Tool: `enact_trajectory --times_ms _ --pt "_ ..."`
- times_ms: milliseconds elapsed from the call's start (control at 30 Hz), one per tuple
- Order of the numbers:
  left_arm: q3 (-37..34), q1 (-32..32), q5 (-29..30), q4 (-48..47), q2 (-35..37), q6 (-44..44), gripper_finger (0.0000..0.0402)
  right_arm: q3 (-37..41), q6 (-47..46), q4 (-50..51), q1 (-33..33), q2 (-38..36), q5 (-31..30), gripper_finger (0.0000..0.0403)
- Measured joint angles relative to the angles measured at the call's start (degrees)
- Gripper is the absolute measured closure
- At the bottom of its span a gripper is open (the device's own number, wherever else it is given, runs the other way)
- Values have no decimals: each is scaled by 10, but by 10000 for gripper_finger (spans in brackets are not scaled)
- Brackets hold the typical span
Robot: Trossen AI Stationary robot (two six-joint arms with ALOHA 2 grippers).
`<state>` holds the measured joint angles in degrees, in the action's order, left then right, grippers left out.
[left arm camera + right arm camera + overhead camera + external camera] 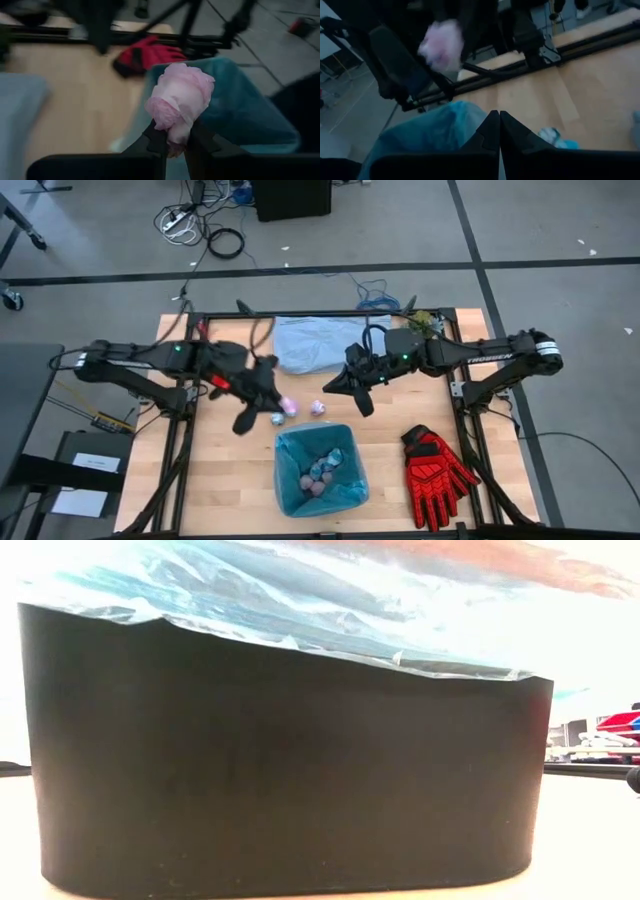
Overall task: Place trash/remove bag and relplace
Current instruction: Put the pink crumbled trash bag into the trash bin
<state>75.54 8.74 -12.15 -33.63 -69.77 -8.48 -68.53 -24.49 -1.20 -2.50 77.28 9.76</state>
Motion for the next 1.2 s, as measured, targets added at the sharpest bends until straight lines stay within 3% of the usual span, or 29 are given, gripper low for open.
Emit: enact_trajectory --times_ms 133,267,533,700,933,1200 --pt "16 32 -2 2 -36 -25 353 0 1 25 -9 -17 0 401" --pt "18 60 43 21 -56 -40 353 0 2 56 -21 -35 -5 402" --pt "18 107 80 27 -76 -98 353 0 12 105 -48 -50 -72 395" --pt "18 137 138 20 -79 -141 350 0 23 106 -62 -51 -94 385" --pt "18 169 163 25 -99 -202 308 0 34 108 -67 -51 -103 371" --pt "18 192 215 21 -126 -201 249 0 48 105 -67 -51 -102 369"
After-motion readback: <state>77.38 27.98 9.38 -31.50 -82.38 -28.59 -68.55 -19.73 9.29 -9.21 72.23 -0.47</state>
